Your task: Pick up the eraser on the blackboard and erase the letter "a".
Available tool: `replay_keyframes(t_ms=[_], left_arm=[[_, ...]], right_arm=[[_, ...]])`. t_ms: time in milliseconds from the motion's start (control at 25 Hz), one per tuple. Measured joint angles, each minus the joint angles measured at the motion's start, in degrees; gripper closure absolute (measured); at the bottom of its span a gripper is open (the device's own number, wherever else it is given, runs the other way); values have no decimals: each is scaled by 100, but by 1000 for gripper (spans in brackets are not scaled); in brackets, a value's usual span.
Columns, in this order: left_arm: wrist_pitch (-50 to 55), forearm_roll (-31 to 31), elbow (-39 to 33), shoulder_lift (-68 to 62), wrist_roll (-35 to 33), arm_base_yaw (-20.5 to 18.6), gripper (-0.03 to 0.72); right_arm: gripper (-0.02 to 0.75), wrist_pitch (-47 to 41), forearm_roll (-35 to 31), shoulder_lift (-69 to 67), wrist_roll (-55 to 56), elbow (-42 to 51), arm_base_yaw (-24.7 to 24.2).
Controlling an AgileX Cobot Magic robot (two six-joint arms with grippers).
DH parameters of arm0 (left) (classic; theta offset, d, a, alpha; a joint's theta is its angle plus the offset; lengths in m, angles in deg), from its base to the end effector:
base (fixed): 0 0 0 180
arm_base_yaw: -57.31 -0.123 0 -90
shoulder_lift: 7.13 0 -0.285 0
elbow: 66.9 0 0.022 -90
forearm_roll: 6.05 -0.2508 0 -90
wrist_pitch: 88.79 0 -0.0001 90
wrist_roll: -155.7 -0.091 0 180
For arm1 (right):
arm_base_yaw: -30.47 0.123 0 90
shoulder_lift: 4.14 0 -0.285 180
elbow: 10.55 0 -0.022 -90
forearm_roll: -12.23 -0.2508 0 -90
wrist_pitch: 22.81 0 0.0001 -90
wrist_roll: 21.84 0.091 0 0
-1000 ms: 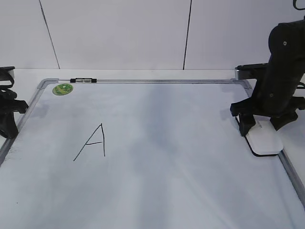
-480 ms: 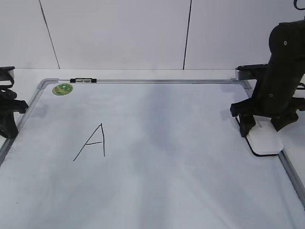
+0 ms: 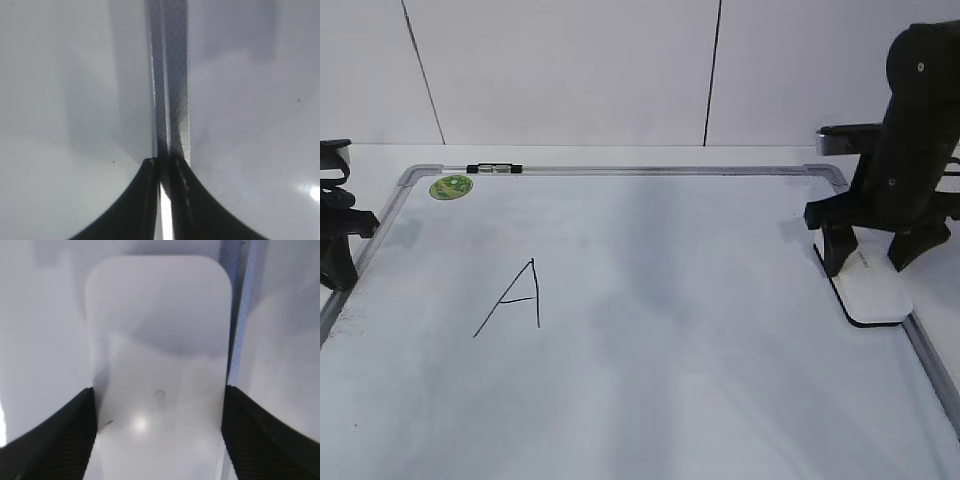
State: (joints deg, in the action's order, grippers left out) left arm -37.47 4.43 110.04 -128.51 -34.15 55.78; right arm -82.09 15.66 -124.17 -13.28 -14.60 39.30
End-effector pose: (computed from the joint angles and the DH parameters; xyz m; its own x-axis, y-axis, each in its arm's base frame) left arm 0.3752 -0.0029 0.1528 -0.9955 0.0296 -0.0900 0.0418 0.9897 -0.1366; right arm 0.3814 0.0545 0.1891 -0.9954 -0.0349 -0.0889 -0.0313 0.9987 -0.0410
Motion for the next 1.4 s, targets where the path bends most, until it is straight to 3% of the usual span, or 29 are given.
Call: replay_keyframes(t_ms=[280,480,600,920,1200,1400], left_arm=[[0,0,0,0,0,0,638],[0,-11,0,0,0,0,628],[0,-47,0,0,-23,0,577],[526,-130,466,-77,-23,0,319],[1694,-149,1555,93,-20,0,288],[1816,-87,1733,951,93,0,287]], right_arm=[[135,-911,-28,-9,-72,-1098,0],[136,-1029,-75,29,-177,-1388,0],[137,-1053,-118,220,-238,-1388,0],[144,-1099,-215,785,-360,-1388,0],[145,-1127,-343,1452,-373,-1153,0],[145,-1127,-485,2258,-441,-357,0]])
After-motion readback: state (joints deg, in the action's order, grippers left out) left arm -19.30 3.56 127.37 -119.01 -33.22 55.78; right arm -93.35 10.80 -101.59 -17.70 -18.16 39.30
